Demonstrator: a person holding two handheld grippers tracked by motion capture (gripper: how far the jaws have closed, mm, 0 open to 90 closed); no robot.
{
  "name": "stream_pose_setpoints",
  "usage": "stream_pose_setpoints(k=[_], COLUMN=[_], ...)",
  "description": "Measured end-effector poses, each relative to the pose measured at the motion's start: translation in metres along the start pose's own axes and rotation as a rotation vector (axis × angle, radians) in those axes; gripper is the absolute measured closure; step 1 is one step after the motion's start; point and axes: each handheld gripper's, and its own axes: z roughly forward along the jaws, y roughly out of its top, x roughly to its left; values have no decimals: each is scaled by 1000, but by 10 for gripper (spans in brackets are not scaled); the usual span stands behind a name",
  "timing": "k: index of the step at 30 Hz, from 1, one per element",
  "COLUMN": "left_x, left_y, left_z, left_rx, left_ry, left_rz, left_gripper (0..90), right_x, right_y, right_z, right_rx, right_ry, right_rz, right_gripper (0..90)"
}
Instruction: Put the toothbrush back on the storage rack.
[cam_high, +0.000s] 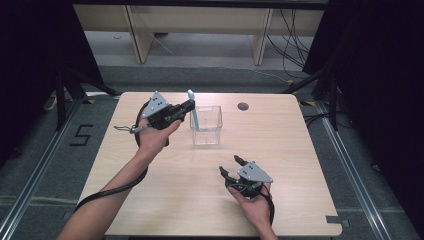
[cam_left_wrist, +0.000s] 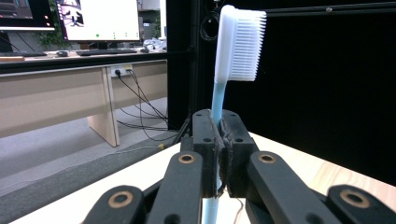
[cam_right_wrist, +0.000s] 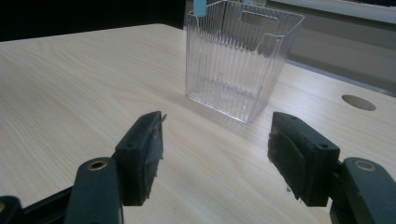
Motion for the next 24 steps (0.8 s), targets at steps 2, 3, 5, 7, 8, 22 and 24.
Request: stream_pose_setpoints(k=[2,3,5,7,8,22,24], left_x=[1,1,2,3,3,9,10], left_y=[2,2,5,7,8,5,3], left_z=[1,1,3,4,4,9,9], left_rx=[-6,-6,-13,-14,-16,-5,1], left_ry=[3,3,10,11,15,35,40], left_rz=[7,7,17,23,28,27,25], left_gripper=[858,858,858,858,858,858,858], right_x=[1,0,0,0,0,-1,-1], right_y=[0,0,0,0,0,-1,-1], right_z=[0,0,0,0,0,0,0], right_rx=[2,1,5,4,4,4,5], right_ry=[0,0,3,2,2,2,3], right_rz=[12,11,6,6,6,-13,-14], right_gripper=[364,364,364,364,364,363,363])
